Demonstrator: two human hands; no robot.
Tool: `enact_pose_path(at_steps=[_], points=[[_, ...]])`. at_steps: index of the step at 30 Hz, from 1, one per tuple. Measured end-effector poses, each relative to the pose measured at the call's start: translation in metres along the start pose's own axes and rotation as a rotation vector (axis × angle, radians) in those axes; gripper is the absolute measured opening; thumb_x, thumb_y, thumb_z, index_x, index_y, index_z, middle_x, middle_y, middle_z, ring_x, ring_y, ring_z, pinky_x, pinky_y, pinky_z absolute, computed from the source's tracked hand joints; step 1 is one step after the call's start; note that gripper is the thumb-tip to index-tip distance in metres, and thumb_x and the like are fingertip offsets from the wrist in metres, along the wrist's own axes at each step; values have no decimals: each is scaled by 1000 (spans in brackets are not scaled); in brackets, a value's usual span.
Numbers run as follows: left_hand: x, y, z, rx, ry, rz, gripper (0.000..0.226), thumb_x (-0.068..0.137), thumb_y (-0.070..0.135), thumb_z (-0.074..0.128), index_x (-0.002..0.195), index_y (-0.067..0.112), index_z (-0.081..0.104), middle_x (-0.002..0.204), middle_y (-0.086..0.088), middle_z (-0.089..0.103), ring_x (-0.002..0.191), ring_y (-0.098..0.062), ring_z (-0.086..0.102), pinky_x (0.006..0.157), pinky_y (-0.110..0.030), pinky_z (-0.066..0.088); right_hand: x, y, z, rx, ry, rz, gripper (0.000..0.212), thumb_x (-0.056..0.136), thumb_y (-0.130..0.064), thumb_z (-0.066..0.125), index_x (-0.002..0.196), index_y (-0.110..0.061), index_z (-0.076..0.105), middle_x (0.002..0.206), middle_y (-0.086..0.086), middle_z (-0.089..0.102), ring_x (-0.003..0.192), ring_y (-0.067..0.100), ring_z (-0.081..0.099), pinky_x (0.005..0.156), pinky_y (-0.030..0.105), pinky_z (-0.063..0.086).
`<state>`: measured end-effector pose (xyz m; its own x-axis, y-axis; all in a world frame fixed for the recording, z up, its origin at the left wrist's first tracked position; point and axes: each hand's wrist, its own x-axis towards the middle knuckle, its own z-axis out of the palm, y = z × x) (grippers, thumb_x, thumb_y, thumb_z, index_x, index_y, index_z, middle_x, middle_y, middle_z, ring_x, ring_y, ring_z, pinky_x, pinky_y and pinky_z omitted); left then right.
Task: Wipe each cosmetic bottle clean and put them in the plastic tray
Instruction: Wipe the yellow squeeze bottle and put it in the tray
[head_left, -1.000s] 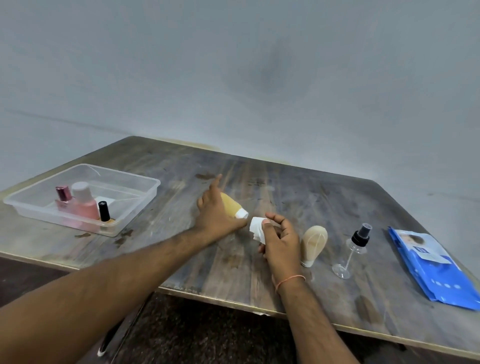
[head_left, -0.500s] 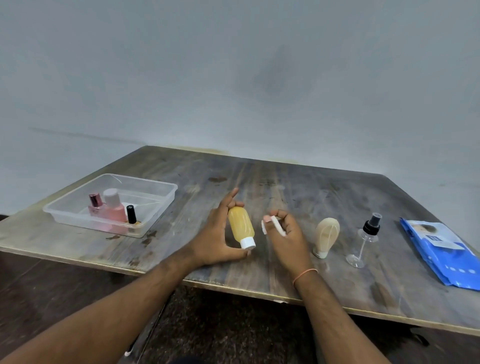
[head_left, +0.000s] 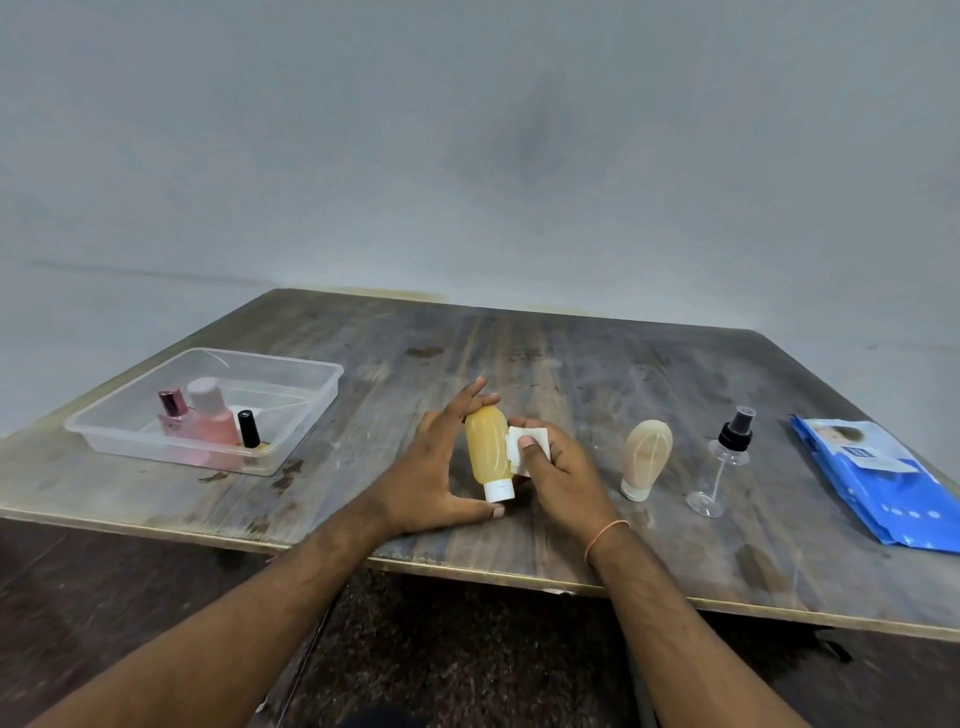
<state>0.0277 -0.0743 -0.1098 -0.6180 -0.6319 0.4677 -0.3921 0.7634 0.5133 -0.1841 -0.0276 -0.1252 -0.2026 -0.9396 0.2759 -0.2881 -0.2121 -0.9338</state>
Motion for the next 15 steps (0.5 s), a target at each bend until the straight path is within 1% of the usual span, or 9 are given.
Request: enact_pose_path(at_steps=[3,5,8,11,13,15], points=[[1,0,0,3,7,-6,144,70,41,103,171,44,0,171,30,28,156,-7,30,121,-56,42,0,1,-2,41,14,10,24,110,-21,59,131,-24,70,119,-2,77,109,17,74,91,38,62],[2,0,0,-2,8,-7,144,70,42,103,171,44,0,172,31,26,157,-8,29,121,-57,42,0,1,-2,19,16,5,25,109,-20,61,132,-23,69,121,-4,77,111,15,73,93,37,62],[3,-2,1,-18,14,-14,146,69,43,103,171,47,-1,173,31,24,157,-7,29,121,-57,42,0,0,-1,-3,26,9,23,109,-19,61,129,-24,70,118,-4,77,108,15,73,93,37,62],[2,-5,2,-36,39,-37,149,64,49,104,170,47,-1,172,29,22,152,-4,35,119,-52,44,-2,-1,0,6,30,20,22,108,-20,61,127,-25,71,116,-5,78,108,15,73,93,36,62],[2,-8,3,-46,60,-68,151,60,54,105,170,48,2,168,25,28,147,-1,39,117,-45,46,-2,-3,-1,7,36,25,23,108,-21,60,128,-24,71,116,-5,78,108,15,74,91,34,62],[3,-11,4,-54,71,-99,148,57,60,104,170,46,10,160,27,36,145,2,39,117,-43,46,-3,-4,-2,20,41,30,23,109,-21,59,128,-23,71,114,-3,78,103,13,74,81,26,60]])
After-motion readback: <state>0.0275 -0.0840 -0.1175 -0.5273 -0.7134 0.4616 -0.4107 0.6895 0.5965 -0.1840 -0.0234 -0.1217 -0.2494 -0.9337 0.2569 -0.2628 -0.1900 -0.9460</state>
